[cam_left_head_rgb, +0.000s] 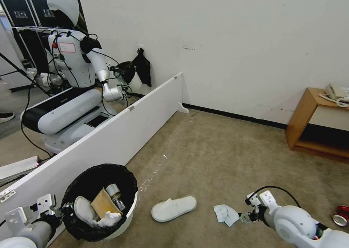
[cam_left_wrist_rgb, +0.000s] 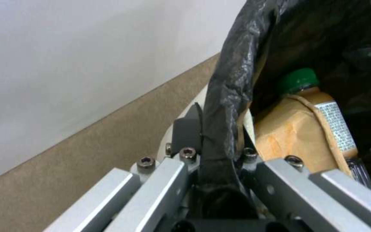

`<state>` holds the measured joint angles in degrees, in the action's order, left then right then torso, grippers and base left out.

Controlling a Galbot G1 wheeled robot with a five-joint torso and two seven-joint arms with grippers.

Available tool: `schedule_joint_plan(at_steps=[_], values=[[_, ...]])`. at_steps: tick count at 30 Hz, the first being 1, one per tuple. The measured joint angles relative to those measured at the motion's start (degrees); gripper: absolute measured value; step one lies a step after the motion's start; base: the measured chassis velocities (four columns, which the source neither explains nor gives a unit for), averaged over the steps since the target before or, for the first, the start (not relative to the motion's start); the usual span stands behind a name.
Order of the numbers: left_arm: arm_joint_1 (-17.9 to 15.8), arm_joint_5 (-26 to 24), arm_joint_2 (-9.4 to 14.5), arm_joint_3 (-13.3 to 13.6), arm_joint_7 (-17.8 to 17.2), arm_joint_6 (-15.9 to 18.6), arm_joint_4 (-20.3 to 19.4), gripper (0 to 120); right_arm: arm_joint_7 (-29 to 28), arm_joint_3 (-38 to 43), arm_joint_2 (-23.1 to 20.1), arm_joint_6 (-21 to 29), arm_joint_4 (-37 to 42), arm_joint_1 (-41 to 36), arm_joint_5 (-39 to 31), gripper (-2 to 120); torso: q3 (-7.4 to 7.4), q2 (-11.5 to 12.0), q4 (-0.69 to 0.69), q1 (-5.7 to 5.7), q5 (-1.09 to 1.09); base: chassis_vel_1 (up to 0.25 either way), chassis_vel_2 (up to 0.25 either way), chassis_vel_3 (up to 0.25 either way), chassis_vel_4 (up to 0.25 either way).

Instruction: Pick up the trash bin, then pick up the garbage from the floor and place it into the trash bin.

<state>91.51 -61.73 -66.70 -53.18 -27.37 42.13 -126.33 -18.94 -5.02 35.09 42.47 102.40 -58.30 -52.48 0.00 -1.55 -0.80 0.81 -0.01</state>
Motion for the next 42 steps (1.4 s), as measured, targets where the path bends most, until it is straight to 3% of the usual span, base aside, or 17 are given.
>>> schedule_joint_plan(at_steps=[12,26,42], values=[[0.64,0.41,-0.36,-0.31,-0.07,0.00,0.16,2,0.59,-4.10,11.68,-2.42,-12.77,4.72,3.77,100,0.00,0.00,0.01,0.00,0.00,0.000,0.000,0.000,0.000],[1.24,0.62,-0.53,-0.61,-0.15,0.00,-0.12,2,0.16,-3.55,18.12,-2.46,-22.10,6.25,5.36,100,0.00,0.00,0.01,0.00,0.00,0.000,0.000,0.000,0.000],[1.67,0.60,-0.09,-1.01,-0.28,0.00,0.04,2,1.98,-2.18,25.84,-6.77,-34.79,10.89,10.18,100,0.00,0.00,0.00,0.00,0.00,0.000,0.000,0.000,0.000]])
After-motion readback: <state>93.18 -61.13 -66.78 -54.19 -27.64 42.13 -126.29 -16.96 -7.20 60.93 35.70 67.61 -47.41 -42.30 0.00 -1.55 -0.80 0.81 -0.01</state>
